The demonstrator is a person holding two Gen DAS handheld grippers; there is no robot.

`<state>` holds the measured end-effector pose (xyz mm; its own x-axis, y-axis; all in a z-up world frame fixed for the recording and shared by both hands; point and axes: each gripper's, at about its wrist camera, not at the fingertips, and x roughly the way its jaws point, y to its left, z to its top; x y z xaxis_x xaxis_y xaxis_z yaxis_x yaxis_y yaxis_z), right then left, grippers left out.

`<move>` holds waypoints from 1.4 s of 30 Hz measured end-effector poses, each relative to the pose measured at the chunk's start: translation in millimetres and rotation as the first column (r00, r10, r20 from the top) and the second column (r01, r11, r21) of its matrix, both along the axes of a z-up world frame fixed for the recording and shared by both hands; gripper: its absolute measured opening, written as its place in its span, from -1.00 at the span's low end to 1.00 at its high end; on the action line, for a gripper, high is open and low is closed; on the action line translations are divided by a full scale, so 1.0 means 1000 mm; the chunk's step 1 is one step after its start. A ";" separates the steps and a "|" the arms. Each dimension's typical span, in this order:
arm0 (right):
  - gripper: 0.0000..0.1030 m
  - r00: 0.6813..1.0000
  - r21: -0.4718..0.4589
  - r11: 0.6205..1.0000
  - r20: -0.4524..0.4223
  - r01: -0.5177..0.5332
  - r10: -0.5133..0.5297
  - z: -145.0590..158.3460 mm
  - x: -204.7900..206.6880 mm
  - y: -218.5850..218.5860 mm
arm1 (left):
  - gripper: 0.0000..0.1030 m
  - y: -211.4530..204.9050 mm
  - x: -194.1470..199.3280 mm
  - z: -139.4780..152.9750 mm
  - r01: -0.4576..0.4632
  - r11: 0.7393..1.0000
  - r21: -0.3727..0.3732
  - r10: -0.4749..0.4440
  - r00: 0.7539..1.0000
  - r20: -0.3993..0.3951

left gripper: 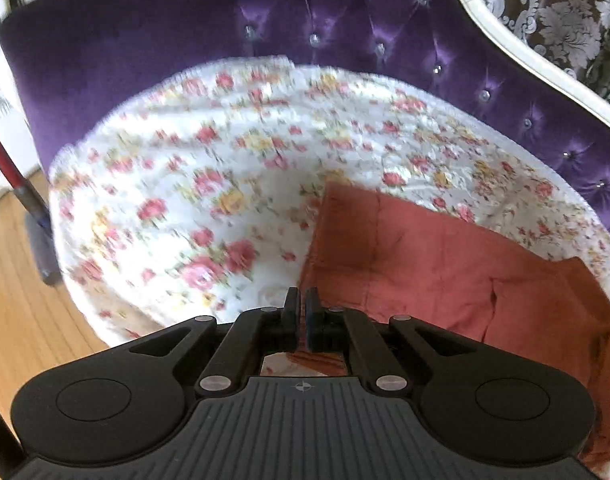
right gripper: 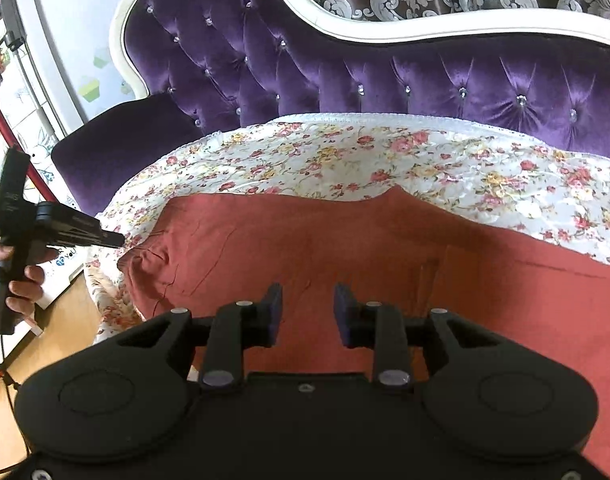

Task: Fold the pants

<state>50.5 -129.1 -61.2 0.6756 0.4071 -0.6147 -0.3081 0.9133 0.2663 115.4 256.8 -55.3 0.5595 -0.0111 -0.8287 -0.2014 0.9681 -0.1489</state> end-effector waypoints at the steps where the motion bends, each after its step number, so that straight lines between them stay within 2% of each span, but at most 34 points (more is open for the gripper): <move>1: -0.22 1.000 0.001 1.000 -0.003 -0.001 0.001 0.000 0.000 0.000 | -0.93 0.000 0.001 -0.005 0.002 1.000 -0.021 -0.002 1.000 -0.009; 3: -0.22 1.000 0.001 1.000 -0.006 -0.005 0.005 -0.001 0.000 0.000 | -0.93 -0.002 0.002 -0.015 0.010 0.999 -0.045 -0.011 1.000 -0.023; 7: -0.22 1.000 -0.002 1.000 -0.011 -0.022 0.022 -0.002 0.001 0.003 | -0.93 -0.007 0.000 -0.022 0.022 1.000 -0.006 -0.022 1.000 0.011; 10: -0.22 0.999 -0.002 0.999 -0.015 -0.038 0.038 -0.004 0.003 0.006 | -0.93 -0.006 0.005 -0.021 0.031 0.999 -0.008 -0.030 0.999 0.022; 16: -0.22 0.998 0.006 0.998 -0.032 -0.058 0.058 -0.010 0.006 0.012 | -0.92 0.006 0.025 -0.026 0.029 0.996 -0.081 -0.028 1.000 0.010; 27: -0.22 0.994 0.012 0.996 -0.062 -0.084 0.085 -0.017 0.013 0.022 | -0.92 0.026 0.032 -0.035 0.019 0.979 -0.201 -0.013 0.999 0.033; 33: -0.22 0.993 0.013 0.995 -0.070 -0.098 0.099 -0.019 0.014 0.027 | -0.92 0.019 0.033 -0.032 0.040 0.990 -0.135 -0.037 0.999 0.026; 36: -0.22 0.993 0.014 0.995 -0.065 -0.099 0.100 -0.017 0.011 0.026 | -0.92 0.021 0.030 -0.031 0.018 0.988 -0.156 -0.015 1.000 0.025; 42: -0.21 0.993 0.036 0.995 -0.058 -0.096 0.098 -0.015 0.008 0.024 | -0.91 0.025 0.020 -0.027 0.042 0.978 -0.206 -0.040 0.999 0.010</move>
<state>58.8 -105.0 -75.9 0.5941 0.4901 -0.6378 -0.3778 0.8701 0.3166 135.1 282.0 -82.0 0.5598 -0.2042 -0.8031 -0.1606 0.9240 -0.3469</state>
